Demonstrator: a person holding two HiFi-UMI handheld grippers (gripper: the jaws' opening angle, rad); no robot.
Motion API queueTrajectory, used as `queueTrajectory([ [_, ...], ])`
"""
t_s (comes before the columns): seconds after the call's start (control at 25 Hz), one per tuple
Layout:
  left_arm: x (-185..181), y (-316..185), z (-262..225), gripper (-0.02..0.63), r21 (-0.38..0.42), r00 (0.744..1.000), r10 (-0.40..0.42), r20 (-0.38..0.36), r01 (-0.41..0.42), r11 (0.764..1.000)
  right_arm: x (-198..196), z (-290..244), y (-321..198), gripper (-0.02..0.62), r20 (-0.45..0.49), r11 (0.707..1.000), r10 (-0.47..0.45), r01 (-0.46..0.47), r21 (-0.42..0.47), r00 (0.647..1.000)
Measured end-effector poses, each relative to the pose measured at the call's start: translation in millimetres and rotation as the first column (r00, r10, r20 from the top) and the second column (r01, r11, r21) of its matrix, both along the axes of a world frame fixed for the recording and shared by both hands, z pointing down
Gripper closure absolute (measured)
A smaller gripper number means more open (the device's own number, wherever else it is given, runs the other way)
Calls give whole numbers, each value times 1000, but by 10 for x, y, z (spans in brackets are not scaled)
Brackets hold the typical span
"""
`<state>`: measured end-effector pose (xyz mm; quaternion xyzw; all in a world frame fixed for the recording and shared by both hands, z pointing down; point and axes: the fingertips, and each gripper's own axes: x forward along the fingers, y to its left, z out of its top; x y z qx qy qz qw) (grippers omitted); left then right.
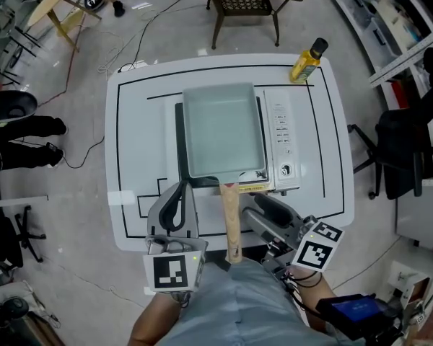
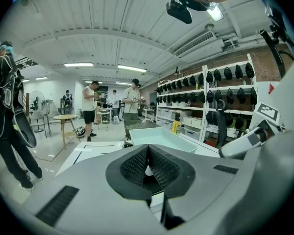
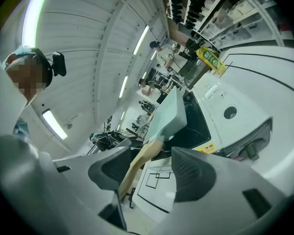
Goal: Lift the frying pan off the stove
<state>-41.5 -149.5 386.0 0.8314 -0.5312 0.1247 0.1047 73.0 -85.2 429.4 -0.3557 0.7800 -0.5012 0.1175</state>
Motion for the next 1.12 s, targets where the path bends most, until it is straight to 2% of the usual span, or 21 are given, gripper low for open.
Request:
queueTrajectory([
  [0.24, 20, -58, 57, 588, -13, 1000, -10, 4, 10, 1000, -94, -58, -15, 362, 68, 998, -62, 62, -7, 996],
  [0.4, -6, -95, 71, 588, -20, 999, -27, -19, 27, 999, -188, -31, -54, 360, 72, 994, -105, 107, -23, 992],
  [0.52, -89, -125, 83, 588, -26, 999, -46, 1, 47, 999, -274, -9, -71, 360, 84, 989, -137, 141, -40, 987],
  [1.12, -517, -203, 184, 588, -39, 989, -149, -5, 148, 988, -671, 158, -213, 360, 171, 956, -239, 263, -134, 956],
])
